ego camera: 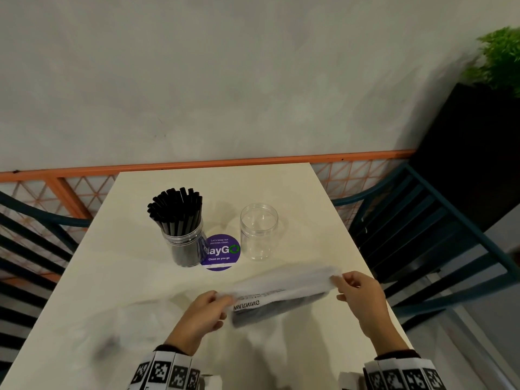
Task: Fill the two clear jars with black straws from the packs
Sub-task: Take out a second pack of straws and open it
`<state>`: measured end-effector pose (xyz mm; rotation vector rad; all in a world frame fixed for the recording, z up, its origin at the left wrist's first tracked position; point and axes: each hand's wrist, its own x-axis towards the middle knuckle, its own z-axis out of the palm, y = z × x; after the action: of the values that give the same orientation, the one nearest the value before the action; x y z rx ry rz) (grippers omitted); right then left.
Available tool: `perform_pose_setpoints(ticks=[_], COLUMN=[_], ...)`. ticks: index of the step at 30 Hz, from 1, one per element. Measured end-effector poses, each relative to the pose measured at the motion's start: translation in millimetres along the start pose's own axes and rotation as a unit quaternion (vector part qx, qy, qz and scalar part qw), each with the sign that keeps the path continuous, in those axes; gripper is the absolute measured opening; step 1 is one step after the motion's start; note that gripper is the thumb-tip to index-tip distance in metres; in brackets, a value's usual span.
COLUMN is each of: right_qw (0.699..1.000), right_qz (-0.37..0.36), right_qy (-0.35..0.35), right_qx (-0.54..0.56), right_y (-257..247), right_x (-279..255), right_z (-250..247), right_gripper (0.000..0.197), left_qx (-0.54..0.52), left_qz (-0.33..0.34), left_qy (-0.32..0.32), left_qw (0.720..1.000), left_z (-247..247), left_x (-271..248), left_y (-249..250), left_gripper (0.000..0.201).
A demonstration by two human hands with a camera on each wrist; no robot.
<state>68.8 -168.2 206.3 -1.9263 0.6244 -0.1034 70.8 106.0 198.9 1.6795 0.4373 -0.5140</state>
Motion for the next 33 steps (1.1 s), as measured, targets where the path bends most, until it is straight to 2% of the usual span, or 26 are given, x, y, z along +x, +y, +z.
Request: perform_pose_setpoints(ticks=[2,5,7,9,14,16,17,19,21,23,26,30,31,33], right_qw=[0.999,0.993,0.988,0.99,0.992,0.991,0.99,0.989,0.987,0.966,0.898,0.803,0.79,0.794], right_qz=[0.014,0.037,0.042,0.036,0.049,0.034,0.021,0.013,0.04,0.105,0.221,0.322,0.328,0.333], right_qy=[-0.037,-0.111,-0.14,-0.124,-0.103,-0.106,-0.108,-0.118,-0.154,-0.206,-0.256,-0.262,-0.266,-0.266], right_qx=[-0.011,-0.029,-0.043,-0.05,-0.053,-0.074,-0.089,-0.093,-0.021,0.112,0.281,0.428,0.445,0.433], right_y=[3,8,10,10,-3,-8,-9,-8,-5,-3,-7,-8,-7,-5], right_x=[0,0,-1,-3,-1,0,0,-1,-3,-3,-1,1,1,0], right_z=[1,1,2,4,7,7,7,10,14,17,9,-1,-2,-4], right_gripper=[0.018,0.016,0.012,0.011,0.025,0.017,0.015,0.023,0.031,0.028,0.022,0.014,0.018,0.016], left_qx=[-0.037,-0.03,-0.012,-0.005,0.0,-0.03,-0.034,-0.033,-0.089,-0.18,-0.3,-0.379,-0.374,-0.345], left_qz=[0.011,0.026,0.028,0.037,0.089,0.082,0.083,0.081,0.039,-0.018,-0.099,-0.12,-0.117,-0.105], left_qy=[0.057,0.125,0.114,0.103,0.106,0.118,0.12,0.108,0.086,0.051,0.001,-0.069,-0.076,-0.068], left_qw=[0.998,0.991,0.993,0.994,0.99,0.989,0.989,0.99,0.992,0.982,0.949,0.915,0.917,0.93], left_z=[-1,-7,-8,-8,-8,-10,-9,-7,-7,-9,-15,-14,-11,-8], left_x=[3,8,9,9,6,8,9,9,12,15,14,7,6,3], left_y=[-1,-4,-6,-8,-10,-12,-11,-12,-16,-17,-14,-14,-12,-8], left_gripper=[0.016,0.016,0.006,0.007,0.006,0.018,0.014,0.005,0.012,0.018,0.023,0.014,0.012,0.013])
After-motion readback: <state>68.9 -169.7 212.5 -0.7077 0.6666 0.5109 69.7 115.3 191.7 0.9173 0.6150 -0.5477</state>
